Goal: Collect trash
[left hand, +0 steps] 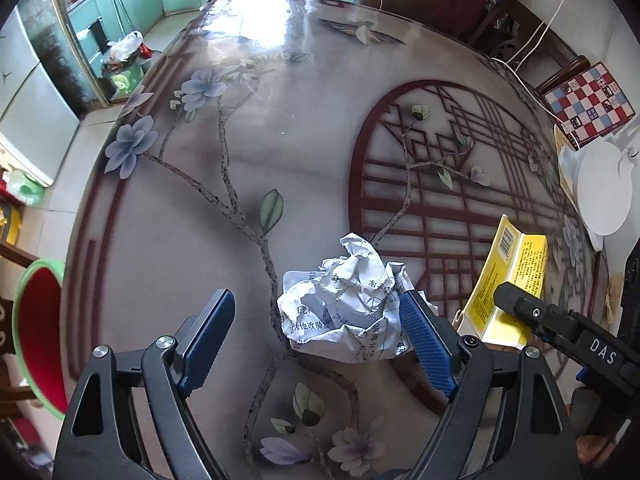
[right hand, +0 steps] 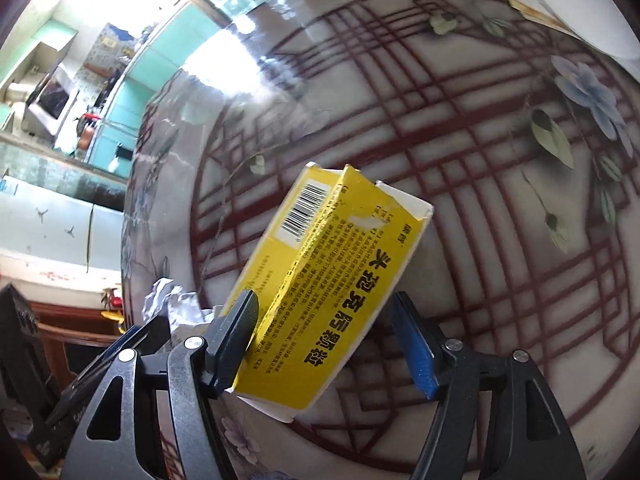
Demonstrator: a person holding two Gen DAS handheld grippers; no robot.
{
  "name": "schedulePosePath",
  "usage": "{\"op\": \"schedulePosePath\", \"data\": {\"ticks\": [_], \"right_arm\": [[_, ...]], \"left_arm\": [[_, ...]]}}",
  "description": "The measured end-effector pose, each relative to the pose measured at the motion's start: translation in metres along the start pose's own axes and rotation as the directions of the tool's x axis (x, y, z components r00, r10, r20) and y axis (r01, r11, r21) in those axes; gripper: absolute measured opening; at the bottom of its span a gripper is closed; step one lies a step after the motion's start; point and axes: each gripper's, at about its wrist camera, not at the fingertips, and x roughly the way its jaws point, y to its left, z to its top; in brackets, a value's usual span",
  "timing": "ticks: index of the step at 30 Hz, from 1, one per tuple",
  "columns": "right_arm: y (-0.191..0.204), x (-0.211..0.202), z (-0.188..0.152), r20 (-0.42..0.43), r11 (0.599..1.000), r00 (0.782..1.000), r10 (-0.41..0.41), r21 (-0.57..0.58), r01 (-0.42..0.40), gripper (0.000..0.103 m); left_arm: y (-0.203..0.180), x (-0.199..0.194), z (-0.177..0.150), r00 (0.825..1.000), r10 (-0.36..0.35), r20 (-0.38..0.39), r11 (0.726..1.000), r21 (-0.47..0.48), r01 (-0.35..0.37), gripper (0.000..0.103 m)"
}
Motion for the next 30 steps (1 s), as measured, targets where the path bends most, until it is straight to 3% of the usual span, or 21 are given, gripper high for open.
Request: {"op": "schedulePosePath", "data": {"ticks": [2, 5, 6, 8, 10, 20, 30], "right_arm": [[0.005, 0.005, 0.0, -0.012, 0.999, 0.999, 0.033, -0.02, -0.033, 0.066], [0.009, 0.01, 0.0, -0.025, 0.997, 0.997, 0.069, -0.026, -0.069, 0.042], [0.009, 0.011, 0.0, -0.027, 0.997, 0.997, 0.075, -0.022, -0.076, 0.041], [0.009, 0.009, -0.001, -0.018, 0.996, 0.996, 0.086, -0.019, -0.087, 0.041], [0.008, 0.006, 0.0, -0.008, 0.996, 0.997, 0.083, -0.026, -0.083, 0.041], [0.003, -0.015, -0.002, 0.033, 0.997, 0.997, 0.071, -0.037, -0.069, 0.041], [0.01, -0.044, -0.006, 0.081, 0.993, 0.994, 0.073, -0.097, -0.065, 0.041]], "left_arm": [[0.001, 0.004, 0.003, 1.0, -0.003, -0.002, 1.0, -0.002, 0.003, 0.085], [0.0, 0.008, 0.006, 1.0, -0.016, 0.001, 1.0, 0.001, 0.016, 0.077], [-0.001, 0.009, 0.006, 1.0, -0.03, 0.001, 1.0, 0.003, 0.03, 0.071], [-0.003, 0.009, 0.006, 0.999, -0.054, 0.002, 0.998, 0.008, 0.054, 0.056], [-0.009, 0.009, 0.006, 0.999, -0.045, 0.008, 0.999, 0.021, 0.045, 0.052], [-0.015, 0.005, 0.003, 1.0, -0.017, 0.021, 0.998, 0.068, 0.016, 0.043], [-0.008, -0.007, -0.013, 1.0, -0.002, 0.013, 0.999, 0.048, 0.001, 0.036]]}}
